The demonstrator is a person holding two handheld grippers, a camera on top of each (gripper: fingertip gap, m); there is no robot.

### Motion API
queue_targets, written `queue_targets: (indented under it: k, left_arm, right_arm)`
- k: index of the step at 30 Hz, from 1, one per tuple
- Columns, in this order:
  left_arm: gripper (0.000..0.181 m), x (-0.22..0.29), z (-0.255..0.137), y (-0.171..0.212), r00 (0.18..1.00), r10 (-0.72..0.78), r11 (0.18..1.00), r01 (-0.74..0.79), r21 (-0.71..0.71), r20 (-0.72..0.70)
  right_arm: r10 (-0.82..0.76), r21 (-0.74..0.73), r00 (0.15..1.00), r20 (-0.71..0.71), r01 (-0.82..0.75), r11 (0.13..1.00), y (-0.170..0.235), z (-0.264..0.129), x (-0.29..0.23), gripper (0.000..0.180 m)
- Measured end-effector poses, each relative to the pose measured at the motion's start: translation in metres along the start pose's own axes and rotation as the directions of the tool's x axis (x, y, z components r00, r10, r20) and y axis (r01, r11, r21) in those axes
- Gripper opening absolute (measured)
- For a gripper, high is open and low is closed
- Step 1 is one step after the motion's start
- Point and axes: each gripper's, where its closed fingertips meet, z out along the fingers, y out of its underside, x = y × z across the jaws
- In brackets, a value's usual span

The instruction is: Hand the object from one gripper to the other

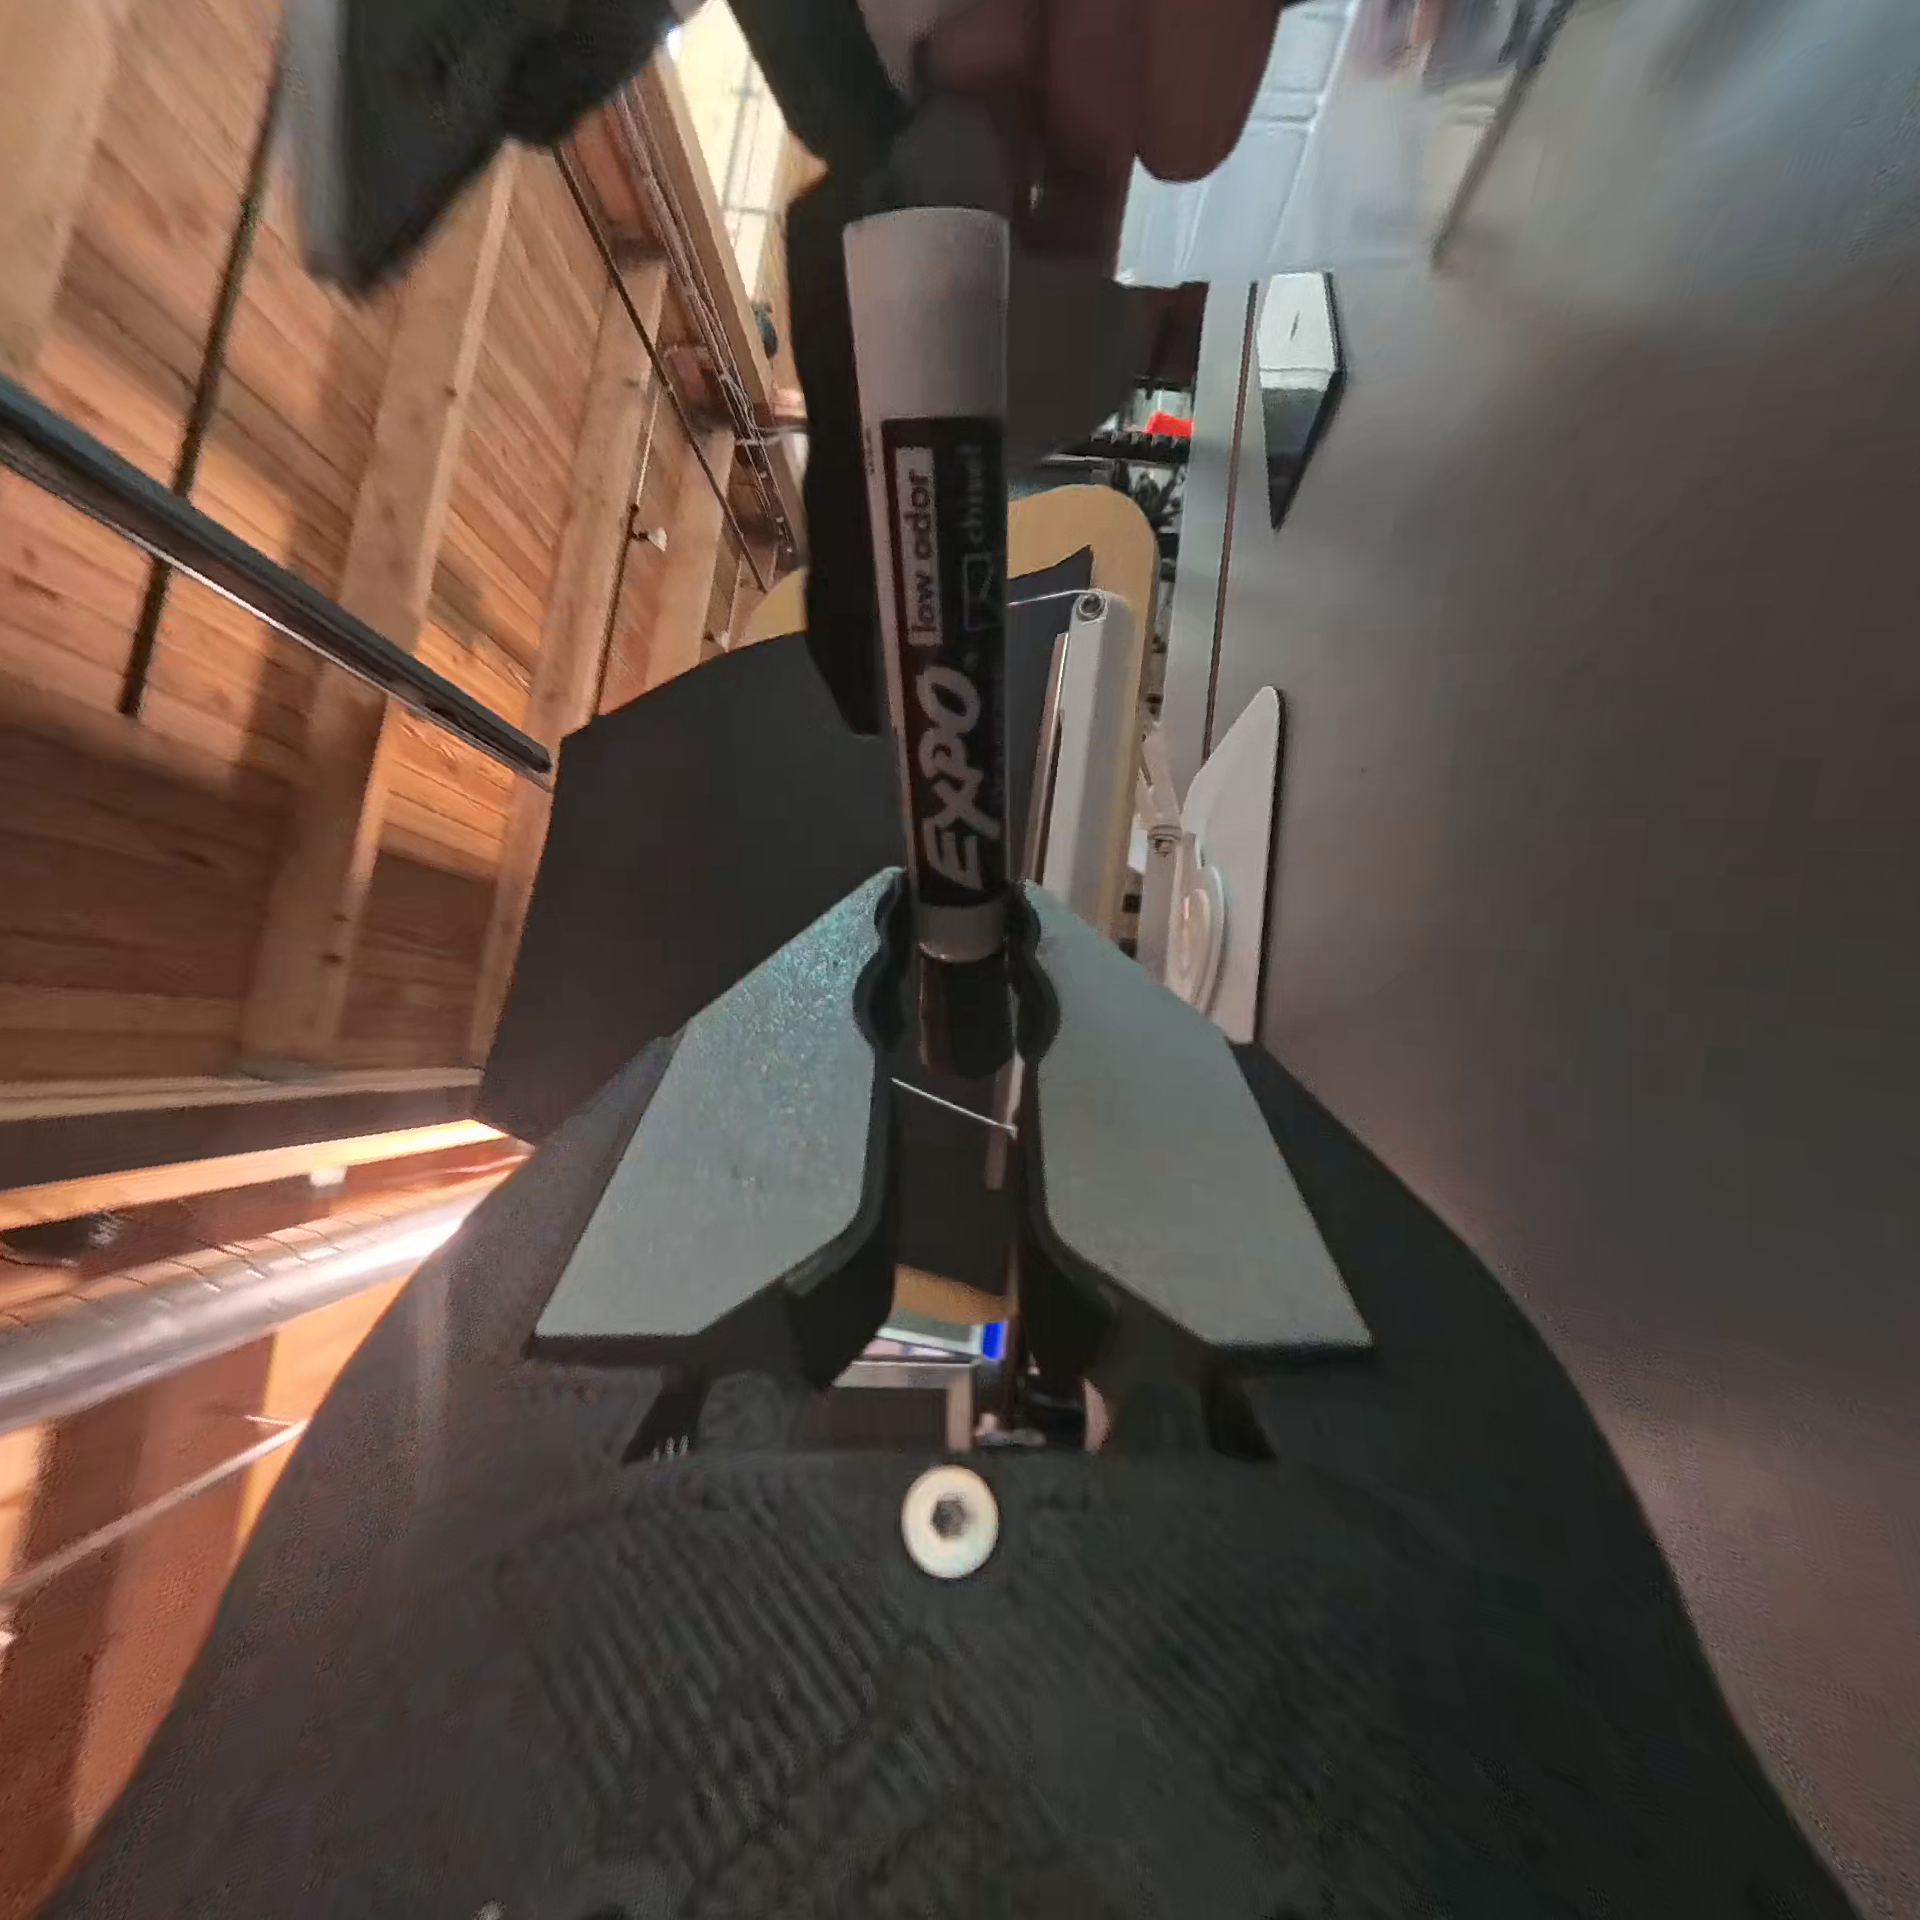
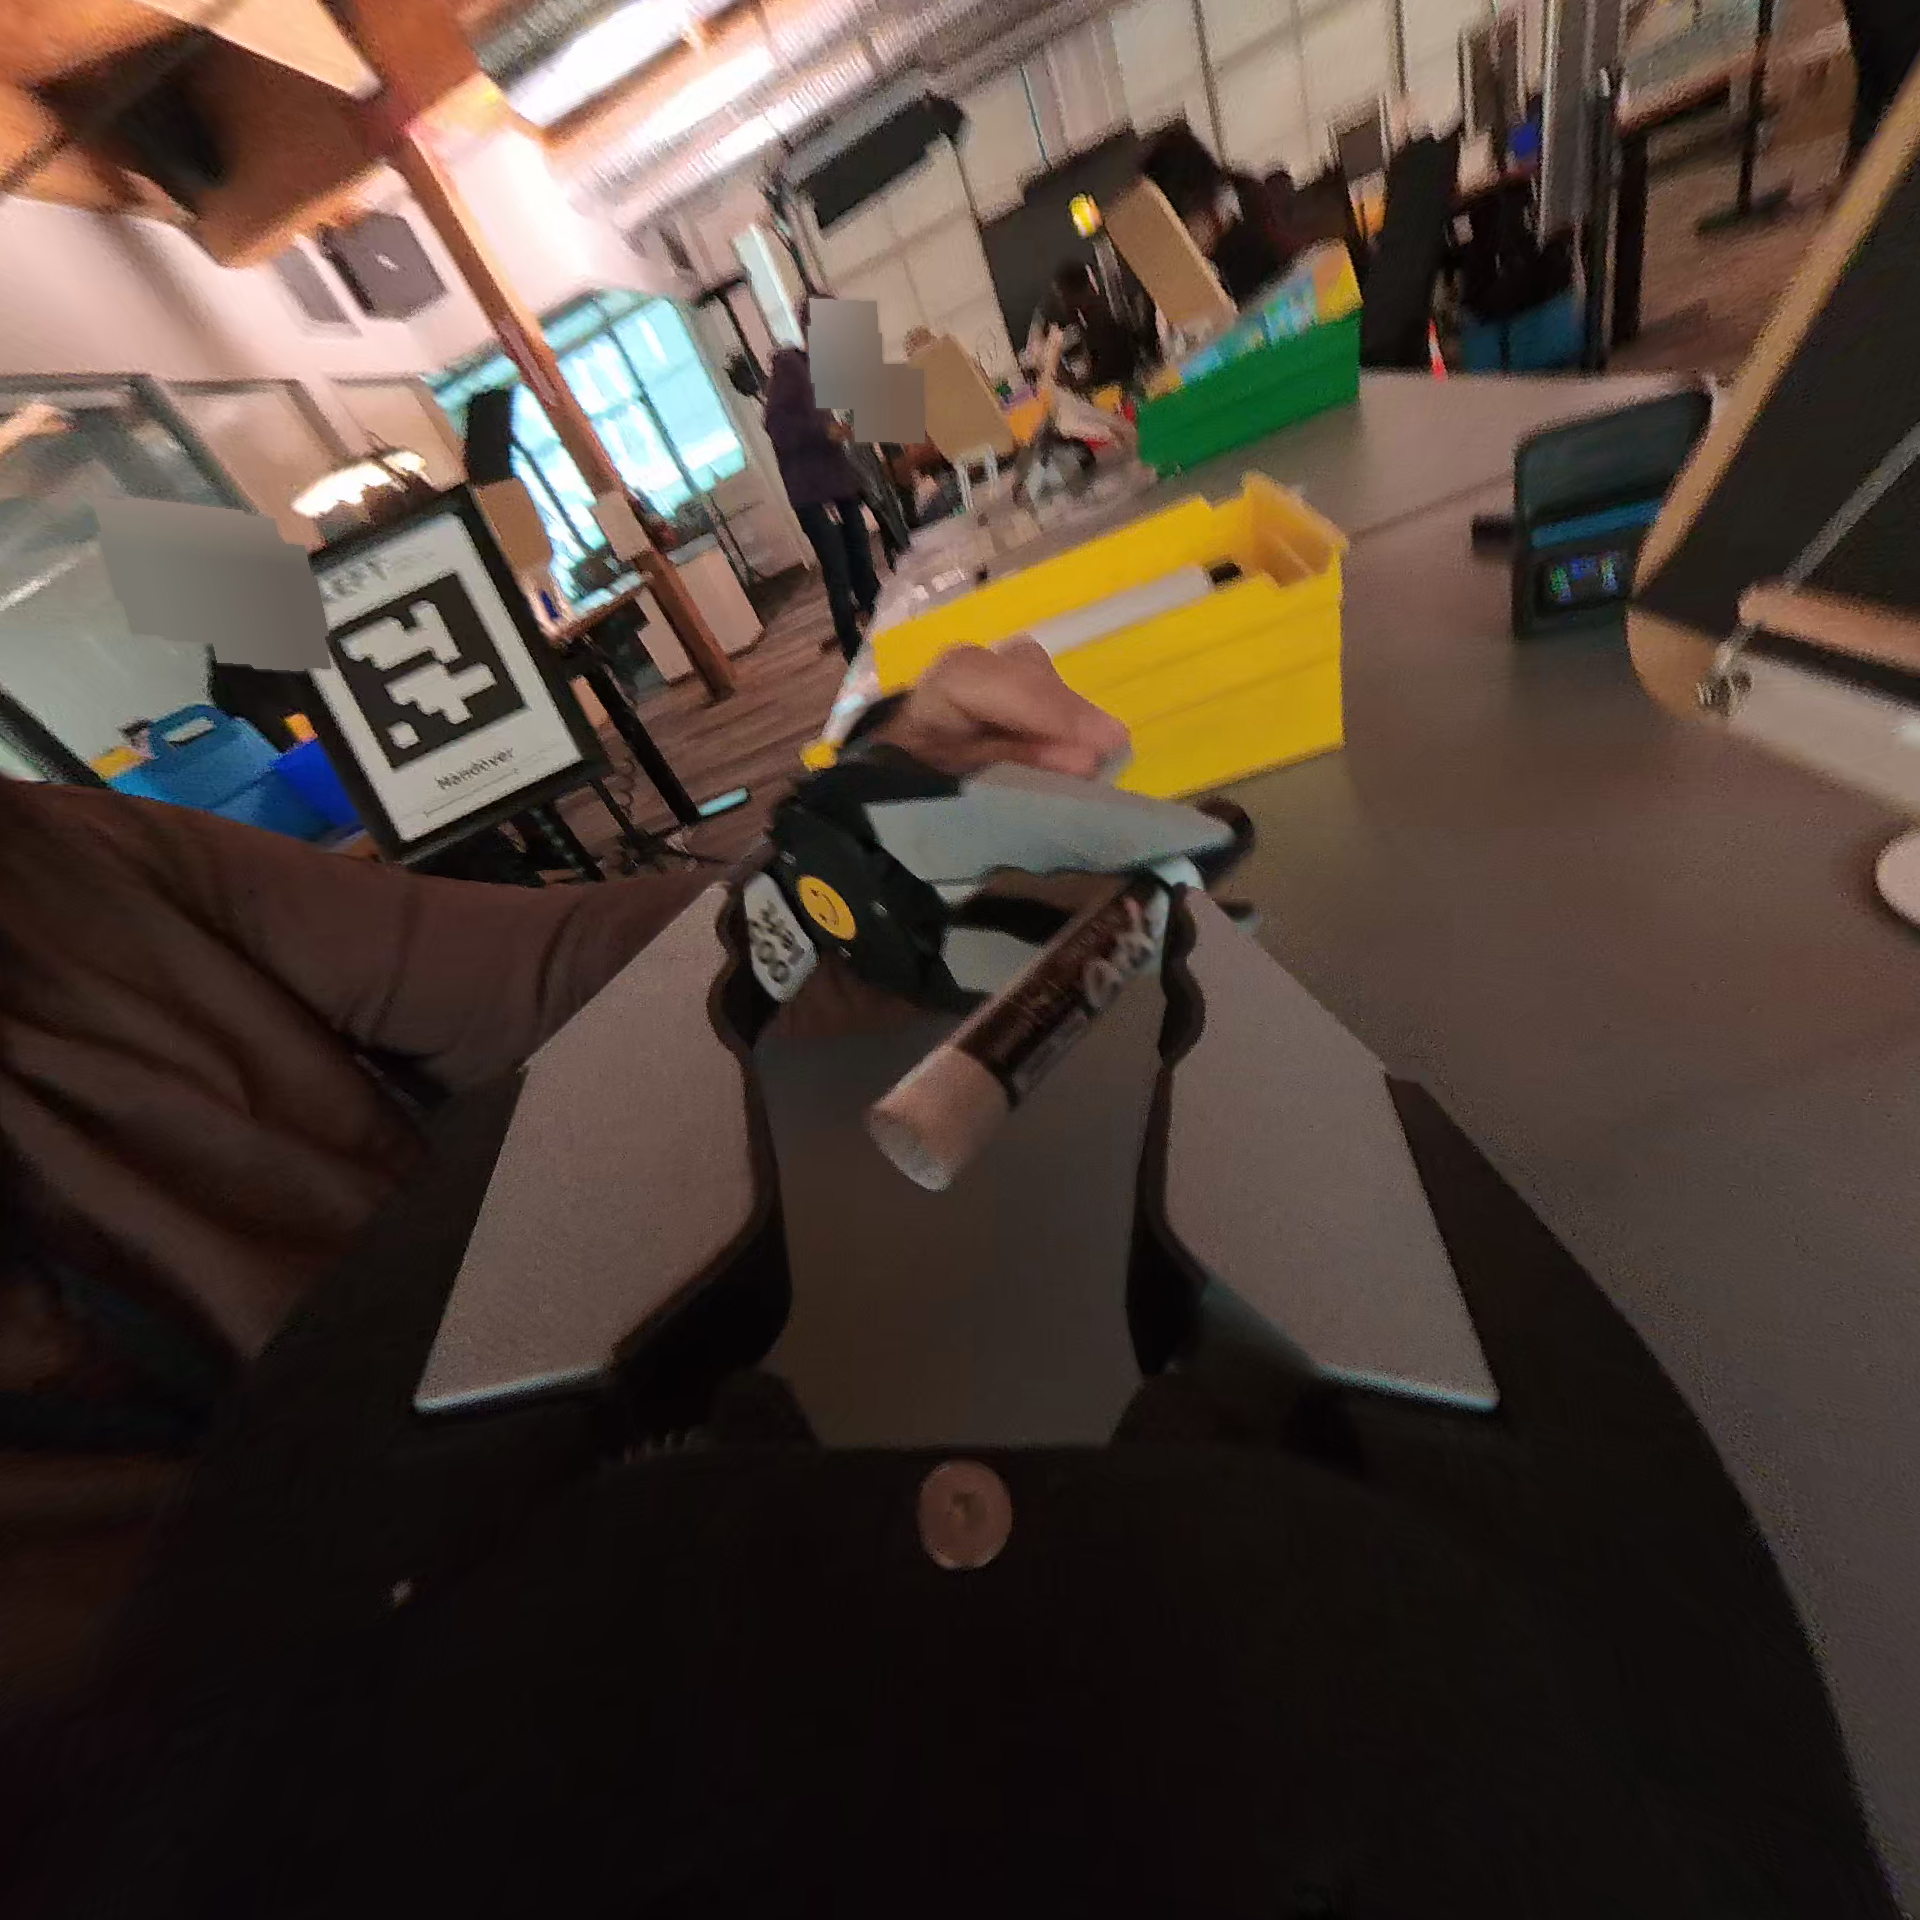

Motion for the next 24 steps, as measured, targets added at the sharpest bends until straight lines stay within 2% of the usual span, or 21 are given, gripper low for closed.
queue_targets:
  k: [3, 5, 8, 11, 13, 14, 16, 18, 21, 24]
  left_arm:
    - [0.015, -0.003, -0.001, -0.005, 0.991, 0.133, 0.991, -0.133, -0.001, 0.024]
    - [0.015, 0.002, -0.001, -0.004, 0.979, 0.205, 0.979, -0.205, -0.018, 0.004]
    - [0.016, 0.006, -0.001, -0.006, 0.978, 0.209, 0.978, -0.209, -0.009, -0.01]
    - [0.017, 0.002, 0.0, -0.002, 0.998, 0.07, 0.997, -0.07, -0.034, 0.004]
    - [0.015, -0.005, -0.002, 0.001, 0.99, -0.141, 0.99, 0.141, -0.03, 0.0]
    - [0.015, -0.006, -0.003, 0.0, 0.957, -0.287, 0.958, 0.287, -0.018, -0.033]
    - [0.019, -0.001, -0.001, -0.004, 0.796, -0.585, 0.809, 0.586, -0.045, -0.154]
    - [0.017, 0.002, 0.001, -0.011, 0.59, -0.771, 0.622, 0.779, -0.082, -0.241]
    - [0.011, -0.016, -0.002, -0.02, 0.364, -0.886, 0.385, 0.923, -0.017, -0.286]
    - [0.024, -0.034, -0.007, -0.028, 0.127, -0.923, 0.135, 0.991, 0.004, -0.363]
  right_arm:
    - [0.035, -0.144, 0.993, -0.111, -0.051, 0.988, 0.029, 0.007, 0.024, 0.064]
    - [0.048, -0.2, 0.994, -0.094, -0.066, 0.978, 0.041, 0.012, 0.024, 0.054]
    - [0.044, -0.257, 0.987, -0.156, -0.083, 0.963, 0.053, 0.009, 0.037, 0.038]
    - [0.05, -0.204, 0.981, -0.186, -0.089, 0.975, 0.043, 0.005, 0.043, 0.021]
    - [0.016, -0.145, 0.963, -0.271, -0.057, 0.988, 0.031, -0.005, 0.056, 0.016]
    - [-0.015, -0.114, 0.956, -0.295, -0.019, 0.993, 0.024, -0.01, 0.059, 0.018]
    - [-0.101, -0.061, 0.94, -0.327, 0.085, 0.994, 0.008, -0.018, 0.058, 0.018]
    - [-0.178, -0.022, 0.925, -0.334, 0.181, 0.983, -0.006, -0.021, 0.05, 0.016]
    - [-0.306, -0.016, 0.894, -0.326, 0.319, 0.948, -0.015, -0.019, 0.036, 0.017]
    - [-0.414, -0.032, 0.859, -0.302, 0.425, 0.905, -0.016, -0.011, 0.021, 0.016]
